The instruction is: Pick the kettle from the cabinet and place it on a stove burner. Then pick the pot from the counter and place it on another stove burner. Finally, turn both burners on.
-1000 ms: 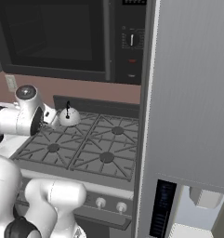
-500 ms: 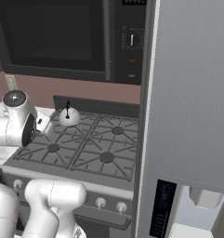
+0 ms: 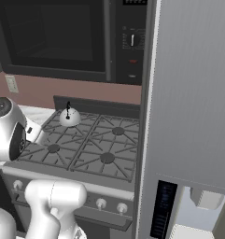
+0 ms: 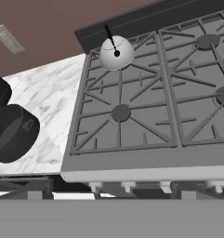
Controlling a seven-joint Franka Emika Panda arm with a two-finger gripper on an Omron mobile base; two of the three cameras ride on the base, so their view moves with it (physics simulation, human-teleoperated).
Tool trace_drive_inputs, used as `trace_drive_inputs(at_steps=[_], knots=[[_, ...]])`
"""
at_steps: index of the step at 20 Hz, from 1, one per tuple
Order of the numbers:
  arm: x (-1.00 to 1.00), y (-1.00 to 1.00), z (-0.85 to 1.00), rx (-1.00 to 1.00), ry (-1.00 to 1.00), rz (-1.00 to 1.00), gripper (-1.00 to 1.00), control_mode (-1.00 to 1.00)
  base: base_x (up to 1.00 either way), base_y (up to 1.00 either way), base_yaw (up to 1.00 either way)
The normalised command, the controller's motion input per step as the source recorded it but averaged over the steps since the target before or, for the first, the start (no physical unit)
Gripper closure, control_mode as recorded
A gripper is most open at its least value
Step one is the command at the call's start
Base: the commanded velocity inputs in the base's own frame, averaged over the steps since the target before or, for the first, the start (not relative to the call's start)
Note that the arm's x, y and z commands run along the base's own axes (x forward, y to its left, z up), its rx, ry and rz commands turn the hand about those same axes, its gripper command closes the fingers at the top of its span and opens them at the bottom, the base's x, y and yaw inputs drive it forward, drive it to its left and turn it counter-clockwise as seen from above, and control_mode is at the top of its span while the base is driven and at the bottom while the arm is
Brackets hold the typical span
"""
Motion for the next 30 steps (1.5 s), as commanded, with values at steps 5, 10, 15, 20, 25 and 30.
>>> trace_drive_inputs(at_steps=[5, 10, 15, 20, 25, 30], knots=[[-0.55, -0.07, 0.22, 0.00, 0.00, 0.00, -1.00, -1.00, 0.00, 0.00, 0.00], [-0.51, -0.05, 0.16, 0.00, 0.00, 0.00, -1.00, -1.00, 0.00, 0.00, 0.00], [-0.34, 0.00, 0.06, 0.00, 0.00, 0.00, -1.00, -1.00, 0.00, 0.00, 0.00], [0.00, 0.00, 0.00, 0.00, 0.01, 0.00, -1.00, -1.00, 0.00, 0.00, 0.00], [-0.05, 0.00, 0.00, 0.00, -0.01, 0.00, -1.00, -1.00, 0.00, 0.00, 0.00], [-0.07, 0.00, 0.00, 0.00, -0.01, 0.00, -1.00, 1.00, -0.55, 0.00, -0.04]])
